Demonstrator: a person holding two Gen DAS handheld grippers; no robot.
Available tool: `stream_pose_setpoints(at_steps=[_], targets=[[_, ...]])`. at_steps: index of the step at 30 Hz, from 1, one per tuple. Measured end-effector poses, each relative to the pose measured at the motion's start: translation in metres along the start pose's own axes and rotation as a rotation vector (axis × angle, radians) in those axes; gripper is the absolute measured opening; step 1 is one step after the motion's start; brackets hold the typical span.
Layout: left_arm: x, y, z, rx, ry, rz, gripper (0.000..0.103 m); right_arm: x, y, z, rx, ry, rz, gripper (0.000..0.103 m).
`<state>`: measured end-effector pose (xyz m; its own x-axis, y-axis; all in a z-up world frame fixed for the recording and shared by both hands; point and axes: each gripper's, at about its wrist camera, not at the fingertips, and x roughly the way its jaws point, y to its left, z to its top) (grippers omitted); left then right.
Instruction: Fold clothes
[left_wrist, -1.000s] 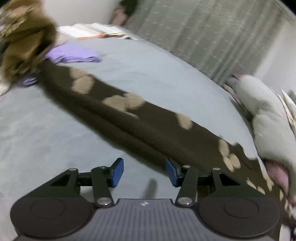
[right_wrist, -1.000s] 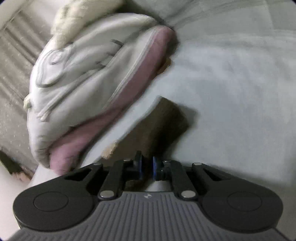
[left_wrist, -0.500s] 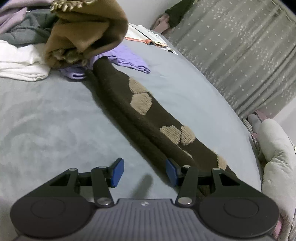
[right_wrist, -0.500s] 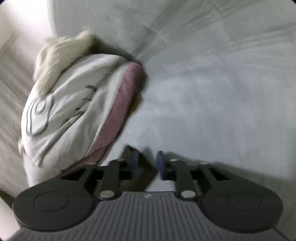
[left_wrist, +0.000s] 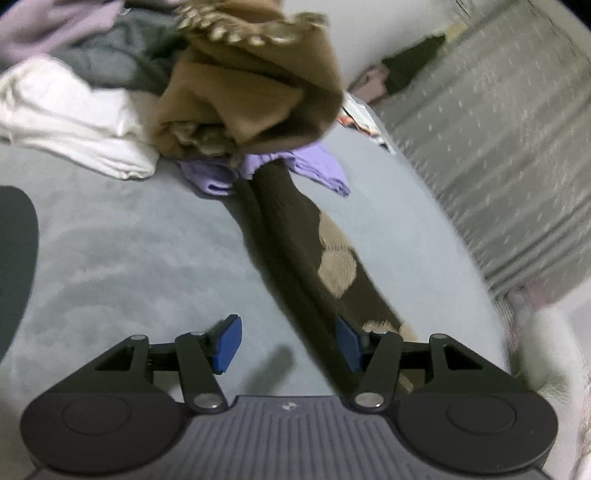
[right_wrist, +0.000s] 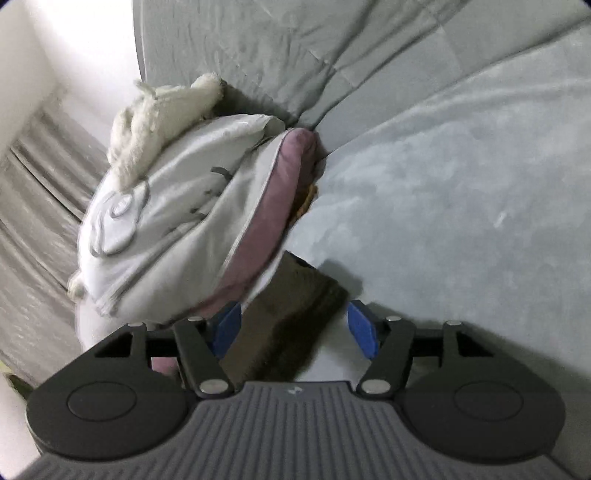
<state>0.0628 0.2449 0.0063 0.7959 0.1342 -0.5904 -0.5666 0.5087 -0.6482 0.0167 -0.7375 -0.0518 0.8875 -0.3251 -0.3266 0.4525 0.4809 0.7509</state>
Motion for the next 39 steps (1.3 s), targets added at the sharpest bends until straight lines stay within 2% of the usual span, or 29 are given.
stream_pose_setpoints(at_steps=[1, 4, 7, 10, 11, 12, 13, 15, 18, 22, 25, 29, 32, 36, 39], targets=[[0.004, 0.000, 0.004, -0.005, 0.006, -0.011, 0.058, -0.005, 0.004, -0.001, 0.011, 0.015, -0.028, 0.066], [0.018, -0.004, 0.018, 0.008, 0.001, -0.021, 0.070, -0.017, 0.017, -0.002, 0.042, 0.064, -0.079, 0.067], [0.032, -0.001, 0.033, -0.040, -0.055, -0.017, 0.079, -0.052, 0.050, -0.007, 0.096, 0.101, -0.013, 0.067], [0.045, 0.009, 0.041, -0.091, -0.076, -0.030, 0.079, -0.095, 0.079, -0.025, 0.178, 0.122, 0.079, 0.067], [0.047, 0.010, 0.042, -0.084, -0.083, -0.037, 0.074, -0.111, 0.087, -0.033, 0.199, 0.129, 0.116, 0.068], [0.050, 0.008, 0.045, -0.050, -0.085, -0.047, 0.057, -0.125, 0.096, -0.042, 0.201, 0.132, 0.146, 0.070], [0.053, 0.006, 0.047, -0.005, -0.068, -0.058, 0.005, -0.138, 0.105, -0.051, 0.197, 0.135, 0.174, 0.071], [0.052, 0.001, 0.050, 0.042, -0.042, -0.055, 0.006, -0.164, 0.129, -0.082, 0.142, 0.182, 0.236, 0.072], [0.032, -0.005, 0.053, -0.004, -0.095, -0.104, 0.006, -0.177, 0.153, -0.123, 0.067, 0.278, 0.300, 0.072], [-0.006, -0.034, 0.059, 0.064, -0.192, -0.177, 0.006, -0.174, 0.166, -0.158, -0.051, 0.321, 0.276, 0.072], [-0.027, -0.063, 0.059, 0.135, -0.218, -0.202, 0.006, -0.166, 0.162, -0.175, -0.135, 0.354, 0.230, 0.072], [-0.046, -0.111, 0.056, 0.207, -0.239, -0.230, 0.006, -0.159, 0.151, -0.175, -0.048, 0.390, 0.234, 0.072], [-0.074, -0.162, 0.039, 0.305, -0.277, -0.298, 0.006, -0.160, 0.146, -0.168, 0.005, 0.398, 0.258, 0.072], [-0.109, -0.237, -0.007, 0.431, -0.273, -0.416, 0.007, -0.161, 0.140, -0.161, 0.062, 0.410, 0.268, 0.072], [-0.130, -0.285, -0.056, 0.492, -0.201, -0.540, 0.007, -0.161, 0.136, -0.156, 0.105, 0.419, 0.276, 0.072]])
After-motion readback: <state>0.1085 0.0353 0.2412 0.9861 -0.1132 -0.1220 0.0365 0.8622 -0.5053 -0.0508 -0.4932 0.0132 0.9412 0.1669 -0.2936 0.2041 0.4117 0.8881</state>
